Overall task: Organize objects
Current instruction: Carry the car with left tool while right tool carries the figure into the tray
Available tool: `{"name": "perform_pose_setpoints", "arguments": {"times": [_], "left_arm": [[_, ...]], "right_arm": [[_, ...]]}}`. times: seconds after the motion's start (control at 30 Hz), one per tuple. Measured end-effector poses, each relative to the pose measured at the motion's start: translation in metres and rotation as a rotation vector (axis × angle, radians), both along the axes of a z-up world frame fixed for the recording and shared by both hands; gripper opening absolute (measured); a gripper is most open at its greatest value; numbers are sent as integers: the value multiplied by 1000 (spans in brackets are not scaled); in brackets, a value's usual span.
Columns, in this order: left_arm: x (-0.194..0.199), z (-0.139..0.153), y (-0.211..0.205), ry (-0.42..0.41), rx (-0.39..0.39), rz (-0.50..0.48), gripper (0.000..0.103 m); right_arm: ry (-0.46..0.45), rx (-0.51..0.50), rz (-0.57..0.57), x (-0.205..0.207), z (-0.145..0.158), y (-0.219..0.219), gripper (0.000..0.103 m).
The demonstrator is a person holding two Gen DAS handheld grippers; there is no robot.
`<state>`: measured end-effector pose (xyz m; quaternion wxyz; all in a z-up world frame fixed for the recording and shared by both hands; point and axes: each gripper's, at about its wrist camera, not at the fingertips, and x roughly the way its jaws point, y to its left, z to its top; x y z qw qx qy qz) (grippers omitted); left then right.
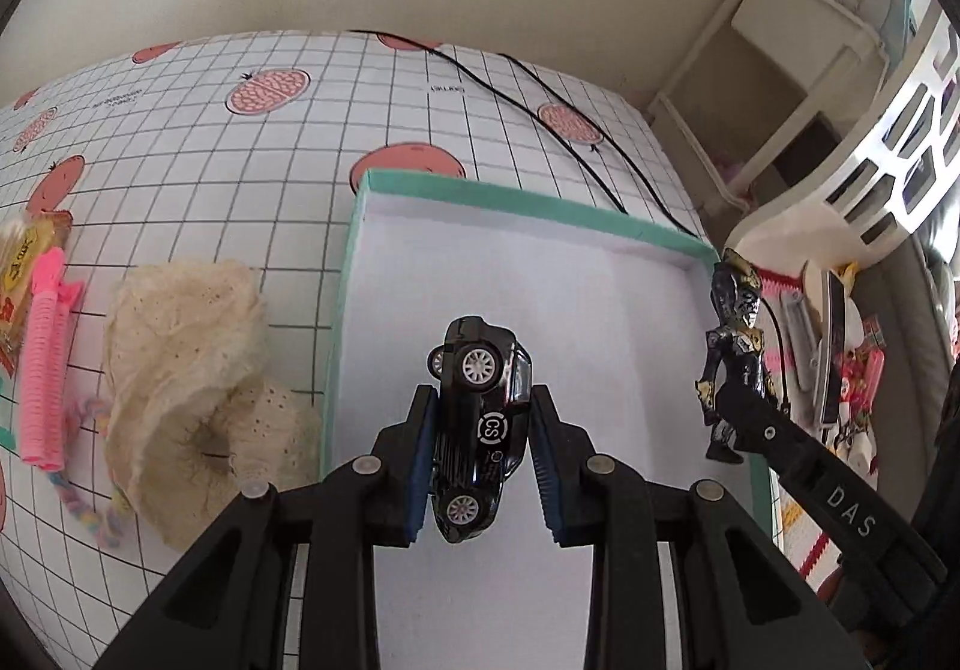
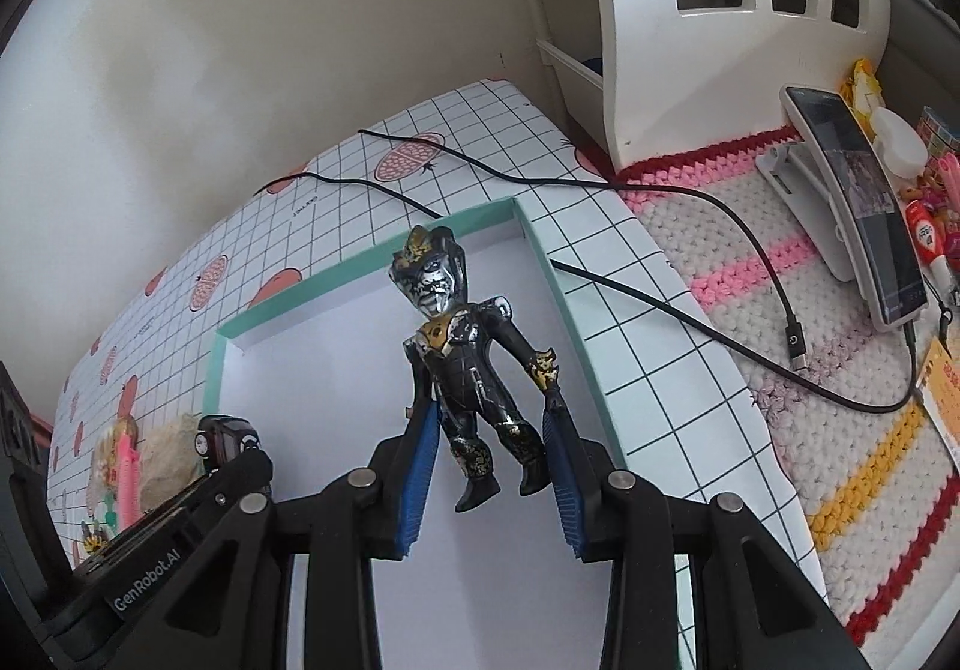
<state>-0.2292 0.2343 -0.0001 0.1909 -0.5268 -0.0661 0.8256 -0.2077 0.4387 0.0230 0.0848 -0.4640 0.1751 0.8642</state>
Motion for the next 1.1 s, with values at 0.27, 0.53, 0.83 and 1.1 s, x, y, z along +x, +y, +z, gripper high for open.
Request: {"name": "perform_pose_setpoints", "arguments": {"times": [0.27, 0.53, 0.83, 1.1], "left_arm": [[-1, -13, -8, -25, -14, -5, 31], [2, -12, -10, -21, -13, -4, 31], [3, -9, -9, -33, -18, -14, 32], [5, 14, -11, -11, 14, -23, 34]], "right_arm": [[-40, 28, -6, -3, -7, -1, 38], [-74, 29, -2, -5, -17, -5, 39], [-77, 42, -3, -5, -16, -4, 41], [-37, 54, 17, -4, 1, -10, 46]]}}
